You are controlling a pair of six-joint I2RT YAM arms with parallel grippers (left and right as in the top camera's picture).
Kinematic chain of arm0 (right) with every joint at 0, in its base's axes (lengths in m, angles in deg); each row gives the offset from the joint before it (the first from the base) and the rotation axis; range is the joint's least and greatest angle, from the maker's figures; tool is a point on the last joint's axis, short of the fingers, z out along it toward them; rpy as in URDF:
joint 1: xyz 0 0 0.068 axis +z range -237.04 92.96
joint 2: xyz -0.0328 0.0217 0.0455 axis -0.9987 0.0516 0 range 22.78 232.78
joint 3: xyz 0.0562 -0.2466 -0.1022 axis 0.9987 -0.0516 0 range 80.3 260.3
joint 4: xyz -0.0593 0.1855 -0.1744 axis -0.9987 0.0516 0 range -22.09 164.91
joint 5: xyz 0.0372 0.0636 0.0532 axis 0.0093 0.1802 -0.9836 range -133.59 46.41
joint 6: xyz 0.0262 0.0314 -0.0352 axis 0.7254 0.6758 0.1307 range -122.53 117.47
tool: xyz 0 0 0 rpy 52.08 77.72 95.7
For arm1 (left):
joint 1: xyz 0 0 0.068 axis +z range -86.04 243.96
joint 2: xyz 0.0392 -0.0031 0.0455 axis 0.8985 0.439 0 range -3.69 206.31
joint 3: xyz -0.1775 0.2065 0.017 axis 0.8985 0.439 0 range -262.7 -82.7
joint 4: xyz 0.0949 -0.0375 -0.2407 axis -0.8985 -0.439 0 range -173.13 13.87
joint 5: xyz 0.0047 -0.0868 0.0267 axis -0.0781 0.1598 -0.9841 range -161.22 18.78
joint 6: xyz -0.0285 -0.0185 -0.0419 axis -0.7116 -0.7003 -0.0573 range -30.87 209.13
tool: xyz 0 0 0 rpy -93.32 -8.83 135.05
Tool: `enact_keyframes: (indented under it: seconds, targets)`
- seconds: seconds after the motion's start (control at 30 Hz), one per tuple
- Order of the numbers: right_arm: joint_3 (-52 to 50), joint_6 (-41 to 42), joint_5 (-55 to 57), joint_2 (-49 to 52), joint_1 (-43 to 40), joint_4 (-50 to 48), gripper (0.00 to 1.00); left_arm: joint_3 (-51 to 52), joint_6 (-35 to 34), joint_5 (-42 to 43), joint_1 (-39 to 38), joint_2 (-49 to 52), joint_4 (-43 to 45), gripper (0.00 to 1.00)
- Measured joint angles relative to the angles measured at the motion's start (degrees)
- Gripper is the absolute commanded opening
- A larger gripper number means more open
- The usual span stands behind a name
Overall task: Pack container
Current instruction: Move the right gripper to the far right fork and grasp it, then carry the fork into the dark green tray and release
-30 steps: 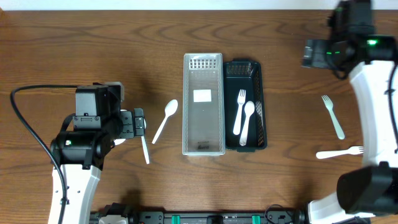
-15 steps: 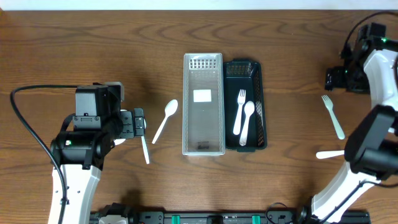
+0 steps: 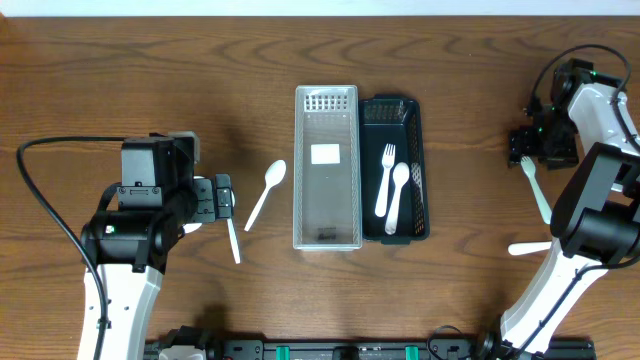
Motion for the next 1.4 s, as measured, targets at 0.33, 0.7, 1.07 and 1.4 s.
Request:
enact_keyframes:
  seconds: [0.33, 0.7, 1.07, 1.4]
  targets:
    - [-5.8, -1.1, -1.1, -0.8, -0.1, -6.0, 0.80, 0.0, 0.0, 0.0, 0.0, 0.0, 0.0, 0.97]
    - [-6.3, -1.0, -2.6, -1.1, 0.0, -8.0, 0.52, 0.0, 0.0, 0.0, 0.0, 0.0, 0.0, 0.97]
    - [-6.3, -0.1, -2.8, -1.1, 0.0, -8.7, 0.33, 0.0, 0.0, 0.0, 0.0, 0.0, 0.0, 0.97]
    - [-6.3, 0.5, -2.6, -1.2, 0.0, -8.8, 0.18, 0.0, 0.0, 0.0, 0.0, 0.0, 0.0, 0.97]
